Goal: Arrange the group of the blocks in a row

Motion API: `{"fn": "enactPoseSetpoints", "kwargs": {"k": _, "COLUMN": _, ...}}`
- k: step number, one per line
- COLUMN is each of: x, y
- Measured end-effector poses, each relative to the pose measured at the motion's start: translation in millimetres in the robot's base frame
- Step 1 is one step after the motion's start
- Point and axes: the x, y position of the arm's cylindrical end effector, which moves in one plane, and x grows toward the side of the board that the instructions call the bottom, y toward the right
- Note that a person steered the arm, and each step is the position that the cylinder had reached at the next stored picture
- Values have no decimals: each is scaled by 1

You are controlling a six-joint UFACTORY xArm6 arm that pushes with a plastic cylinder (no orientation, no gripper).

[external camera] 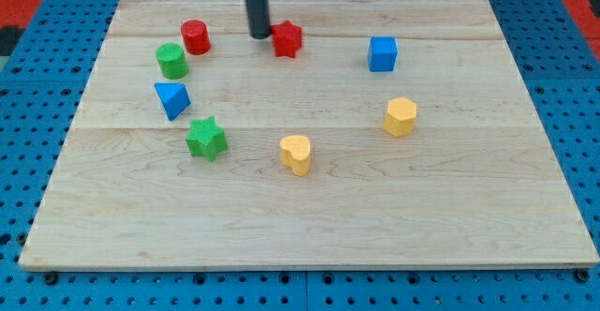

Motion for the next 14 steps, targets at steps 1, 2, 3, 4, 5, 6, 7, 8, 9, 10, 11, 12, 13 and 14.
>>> {"fn": "enactPoseSetpoints", "kwargs": {"k": 1, "x": -1, "y": 62}}
{"fn": "enactPoseSetpoints", "kwargs": {"k": 2, "x": -15, "y": 28}}
{"fn": "enactPoseSetpoints", "kwargs": {"k": 3, "x": -22, "y": 112}}
{"fn": "enactPoseSetpoints", "kwargs": {"k": 4, "x": 0, "y": 176}}
{"fn": "enactPoseSetpoints", "kwargs": {"k": 5, "x": 31, "y": 160}}
{"fn": "enactPoseSetpoints", "kwargs": {"k": 6, "x": 14, "y": 154}}
{"fn": "enactPoseSetpoints", "kwargs": {"k": 7, "x": 12, "y": 127}}
{"fn": "enactPoseSetpoints", "kwargs": {"k": 8, "x": 44, "y": 124}}
{"fn": "enactPoseSetpoints", "kwargs": {"k": 9, "x": 67, "y": 141}}
{"fn": "enactPoseSetpoints", "kwargs": {"k": 10, "x": 20, "y": 141}}
{"fn": "enactPoseSetpoints", "kwargs": {"k": 11, "x": -25, "y": 107}}
{"fn": "enactPoseSetpoints", "kwargs": {"k": 12, "x": -29, "y": 31}}
{"fn": "enactPoseSetpoints", "kwargs": {"k": 13, "x": 16, "y": 48}}
{"fn": "enactPoseSetpoints", "kwargs": {"k": 14, "x": 21, "y": 76}}
